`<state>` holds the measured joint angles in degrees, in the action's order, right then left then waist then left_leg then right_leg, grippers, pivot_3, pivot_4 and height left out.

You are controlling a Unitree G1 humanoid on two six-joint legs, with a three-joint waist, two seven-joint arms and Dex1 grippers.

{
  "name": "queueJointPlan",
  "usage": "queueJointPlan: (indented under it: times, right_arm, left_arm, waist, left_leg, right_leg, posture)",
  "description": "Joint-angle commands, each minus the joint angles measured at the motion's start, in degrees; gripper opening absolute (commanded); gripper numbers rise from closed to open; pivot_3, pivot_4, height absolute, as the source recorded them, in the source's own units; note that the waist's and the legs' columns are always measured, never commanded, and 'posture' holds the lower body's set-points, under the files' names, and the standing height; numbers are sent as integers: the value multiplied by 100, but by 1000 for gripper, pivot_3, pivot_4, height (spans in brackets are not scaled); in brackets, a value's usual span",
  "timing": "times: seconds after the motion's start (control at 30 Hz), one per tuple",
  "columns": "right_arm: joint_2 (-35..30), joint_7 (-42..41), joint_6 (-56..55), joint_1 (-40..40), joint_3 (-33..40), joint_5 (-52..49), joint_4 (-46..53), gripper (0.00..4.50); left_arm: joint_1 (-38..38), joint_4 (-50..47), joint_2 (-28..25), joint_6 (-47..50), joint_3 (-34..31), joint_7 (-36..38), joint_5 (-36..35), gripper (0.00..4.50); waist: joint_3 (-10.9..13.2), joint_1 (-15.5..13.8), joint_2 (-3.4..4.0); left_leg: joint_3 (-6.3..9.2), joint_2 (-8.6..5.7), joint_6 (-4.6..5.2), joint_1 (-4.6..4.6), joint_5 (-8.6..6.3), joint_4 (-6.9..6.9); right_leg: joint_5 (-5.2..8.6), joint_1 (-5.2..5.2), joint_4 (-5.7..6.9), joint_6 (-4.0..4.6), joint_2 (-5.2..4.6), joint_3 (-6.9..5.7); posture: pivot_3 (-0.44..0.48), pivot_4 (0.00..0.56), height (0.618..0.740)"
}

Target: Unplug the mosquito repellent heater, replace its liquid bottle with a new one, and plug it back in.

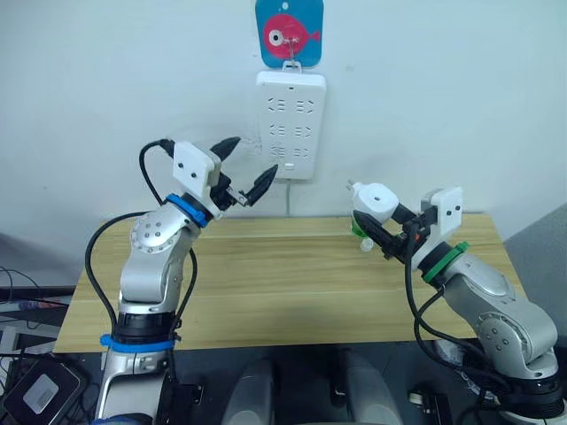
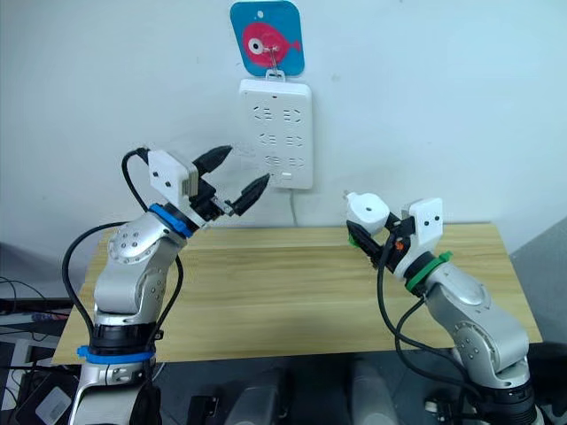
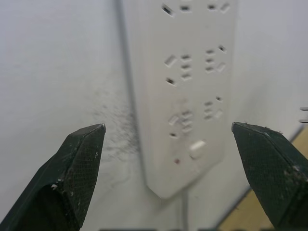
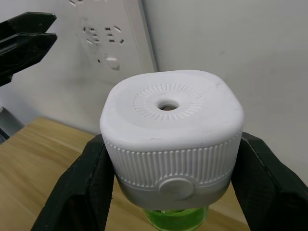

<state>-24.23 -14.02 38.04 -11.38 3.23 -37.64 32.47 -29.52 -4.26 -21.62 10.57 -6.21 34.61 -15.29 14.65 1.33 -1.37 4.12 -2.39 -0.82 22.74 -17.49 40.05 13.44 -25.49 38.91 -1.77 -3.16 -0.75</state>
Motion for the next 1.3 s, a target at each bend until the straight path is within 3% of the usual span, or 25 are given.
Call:
queueJointPlan:
  times: [0.03, 0.4, 0.67, 0.87, 1.23, 1.3]
  right_arm:
    - [130, 54, -30, -177, 126, -113, 262, 2984]
    - [169, 322, 588, -656, 308, -767, 696, 2984]
    - [179, 282, 554, -575, 324, -744, 759, 2984]
    - [51, 210, 535, -657, 175, -494, 714, 2984]
    - [119, 430, 684, -1110, -173, -16, 569, 2984]
    - [116, 420, 689, -1122, -232, 52, 546, 2984]
  left_arm:
    - [-248, 300, 62, -151, 172, 205, -75, 4500]
    - [-1213, 1960, 225, -821, 355, 833, -34, 4500]
    - [-1367, 1857, 240, -110, 532, 1862, -591, 4500]
    - [-1743, 2195, 382, -16, 319, 1759, -710, 4500]
    - [-1629, 1948, 195, 854, 332, 2130, -1102, 1346]
    - [-1635, 1931, 174, 1083, 296, 2126, -1215, 1315]
  waist:
    - [-14, 2, 1]
    - [-60, -7, 1]
    - [-155, 23, 1]
    - [-157, 32, 0]
    - [-158, 47, 1]
    - [-158, 47, 1]
  left_leg:
    - [0, 0, 0, 0, 0, 0]
    - [3, -3, 0, 3, 0, 3]
    - [2, -7, 0, 2, 0, 3]
    - [3, -5, 0, 2, 0, 2]
    - [4, -6, 1, 2, 0, 0]
    - [4, -6, 1, 2, 0, 0]
  right_leg:
    - [0, 0, 0, 0, 0, 1]
    - [0, -1, 2, 0, -1, -3]
    - [0, 2, 2, 0, 2, 0]
    - [0, 1, 2, 0, 2, 0]
    - [0, -1, 1, 0, 2, 0]
    - [0, -1, 2, 0, 2, 0]
  posture:
    - [3, 190, 740]
    - [-54, 171, 740]
    - [-59, 166, 740]
    - [-64, 173, 740]
    - [-63, 190, 740]
    - [-64, 193, 740]
